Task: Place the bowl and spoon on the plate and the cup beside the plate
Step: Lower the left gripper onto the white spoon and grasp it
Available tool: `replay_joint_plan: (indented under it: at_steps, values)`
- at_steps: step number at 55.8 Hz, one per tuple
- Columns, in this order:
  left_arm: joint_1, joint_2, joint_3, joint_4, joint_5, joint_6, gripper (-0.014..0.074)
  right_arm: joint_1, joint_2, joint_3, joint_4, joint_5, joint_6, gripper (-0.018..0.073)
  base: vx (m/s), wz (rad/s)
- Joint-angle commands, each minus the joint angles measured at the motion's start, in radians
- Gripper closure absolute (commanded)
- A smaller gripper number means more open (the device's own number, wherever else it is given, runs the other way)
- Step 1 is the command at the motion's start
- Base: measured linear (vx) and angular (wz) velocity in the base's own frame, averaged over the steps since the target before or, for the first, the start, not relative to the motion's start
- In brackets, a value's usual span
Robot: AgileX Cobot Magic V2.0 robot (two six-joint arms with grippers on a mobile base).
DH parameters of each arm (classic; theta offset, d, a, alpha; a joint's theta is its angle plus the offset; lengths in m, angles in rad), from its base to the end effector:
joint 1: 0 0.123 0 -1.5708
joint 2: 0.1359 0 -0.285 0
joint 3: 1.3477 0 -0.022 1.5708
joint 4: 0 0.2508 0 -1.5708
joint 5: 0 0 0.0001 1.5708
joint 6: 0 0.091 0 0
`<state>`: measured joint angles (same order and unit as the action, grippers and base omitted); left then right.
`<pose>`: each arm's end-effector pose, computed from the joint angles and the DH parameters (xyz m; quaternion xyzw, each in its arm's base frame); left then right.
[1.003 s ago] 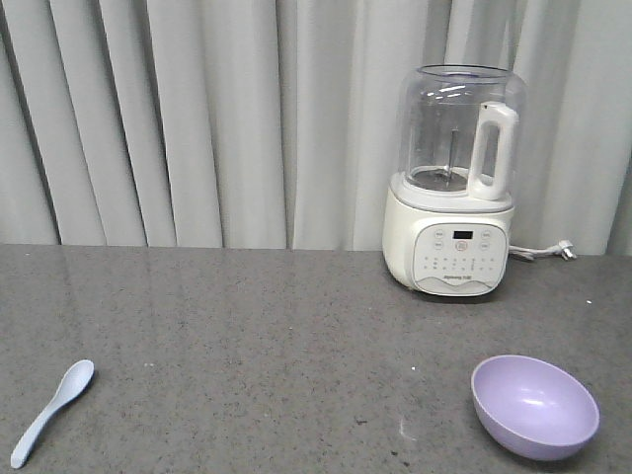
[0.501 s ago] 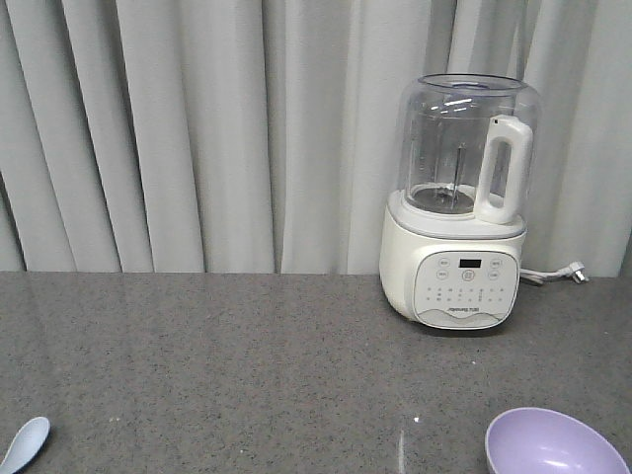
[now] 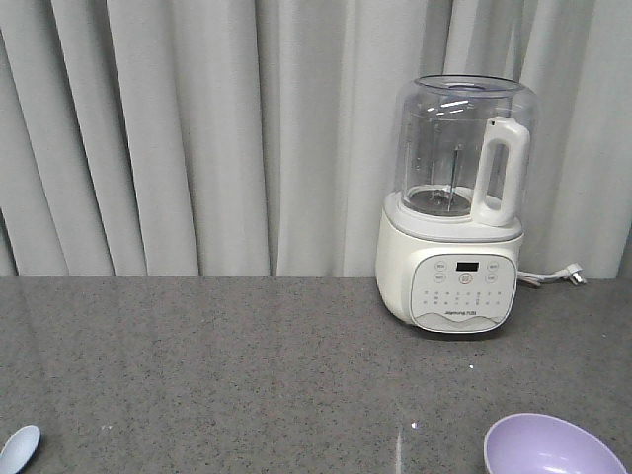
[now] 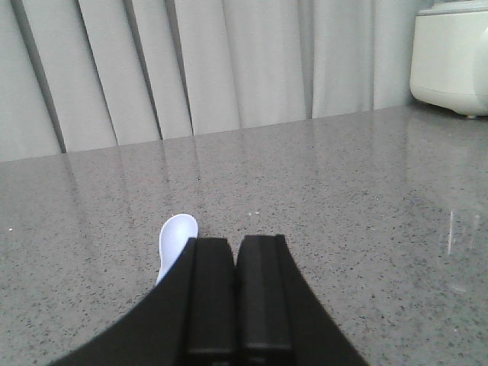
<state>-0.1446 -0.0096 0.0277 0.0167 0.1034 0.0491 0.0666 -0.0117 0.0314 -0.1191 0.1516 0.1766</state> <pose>0.0563 -0.0080 0.1949 0.0749 0.7152 -0.0268 0.6944 0.0566 0.0021 0.1895 0.0032 0.7358 0.0359 0.6762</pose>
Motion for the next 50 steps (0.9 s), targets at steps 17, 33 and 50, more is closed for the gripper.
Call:
replay_joint_plan:
  at_steps: [17,33,50]
  values:
    - [0.002,-0.007,-0.042,-0.01,-0.233,-0.043,0.0596,-0.006,-0.004,0.002,-0.003,-0.242,-0.003,0.0568,0.0,0.0]
    - [0.002,0.011,-0.319,-0.009,-0.254,-0.208,0.0596,-0.003,0.012,-0.266,-0.023,-0.158,-0.008,0.0568,0.0,0.0]
    - [0.002,0.526,-0.815,-0.005,-0.109,-0.102,0.0596,-0.003,0.408,-0.597,-0.066,-0.245,-0.108,0.0568,0.0,0.0]
